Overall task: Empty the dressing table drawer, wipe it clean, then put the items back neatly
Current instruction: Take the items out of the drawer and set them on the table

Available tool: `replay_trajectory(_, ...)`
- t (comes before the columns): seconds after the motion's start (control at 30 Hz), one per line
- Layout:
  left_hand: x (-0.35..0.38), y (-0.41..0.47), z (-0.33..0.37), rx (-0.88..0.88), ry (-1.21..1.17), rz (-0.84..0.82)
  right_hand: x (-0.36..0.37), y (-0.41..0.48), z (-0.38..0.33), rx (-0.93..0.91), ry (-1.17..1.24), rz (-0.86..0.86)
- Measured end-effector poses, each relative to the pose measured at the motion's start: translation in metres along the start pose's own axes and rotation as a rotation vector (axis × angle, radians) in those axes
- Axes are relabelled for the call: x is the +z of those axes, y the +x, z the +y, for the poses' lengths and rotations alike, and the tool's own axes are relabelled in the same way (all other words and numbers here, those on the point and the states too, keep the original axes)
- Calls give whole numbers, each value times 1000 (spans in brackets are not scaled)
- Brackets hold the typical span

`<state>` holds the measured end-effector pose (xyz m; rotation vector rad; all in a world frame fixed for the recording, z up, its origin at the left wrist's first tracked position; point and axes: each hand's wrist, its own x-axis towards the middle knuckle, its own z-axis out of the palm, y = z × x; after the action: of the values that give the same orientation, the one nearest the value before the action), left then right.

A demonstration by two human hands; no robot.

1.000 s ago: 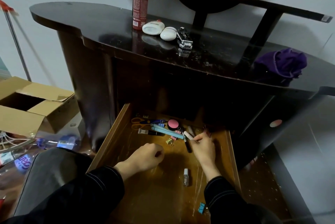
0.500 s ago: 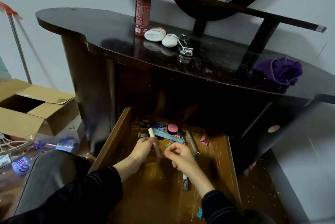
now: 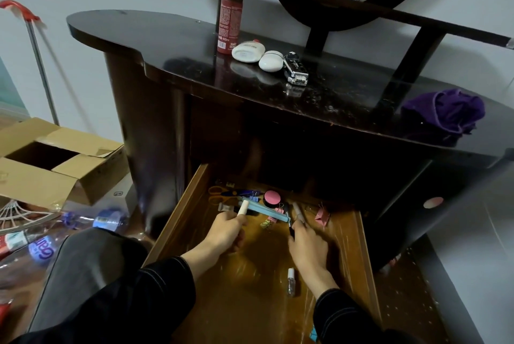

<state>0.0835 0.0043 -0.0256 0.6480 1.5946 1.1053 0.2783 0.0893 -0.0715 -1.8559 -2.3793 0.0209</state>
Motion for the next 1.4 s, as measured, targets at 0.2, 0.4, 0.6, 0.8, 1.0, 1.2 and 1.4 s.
replay_trajectory(0.2, 0, -3, 2, 46, 53, -11, -14, 4, 8, 135, 361, 7)
replay_trajectory(0.4, 0, -1, -1, 169, 222, 9, -46, -21, 9, 63, 643, 271)
replay_trajectory(0.6, -2, -23, 7, 439, 465, 12, -81, -72, -4, -20, 825, 356)
replay_trajectory(0.8, -34, -72, 50, 787, 319, 20, -198, -89, -25, -374, 942, 582)
replay_trajectory(1.0, -58, -113, 127, 971, 132, 44, -294, -31, -60, -386, 1252, 653)
replay_trajectory(1.2, -65, -110, 198, 953, -26, -18, -304, 60, -91, -189, 1133, 405)
replay_trajectory(1.4, -47, -91, 248, 995, 184, 73, -311, 71, -83, -124, 1175, 213)
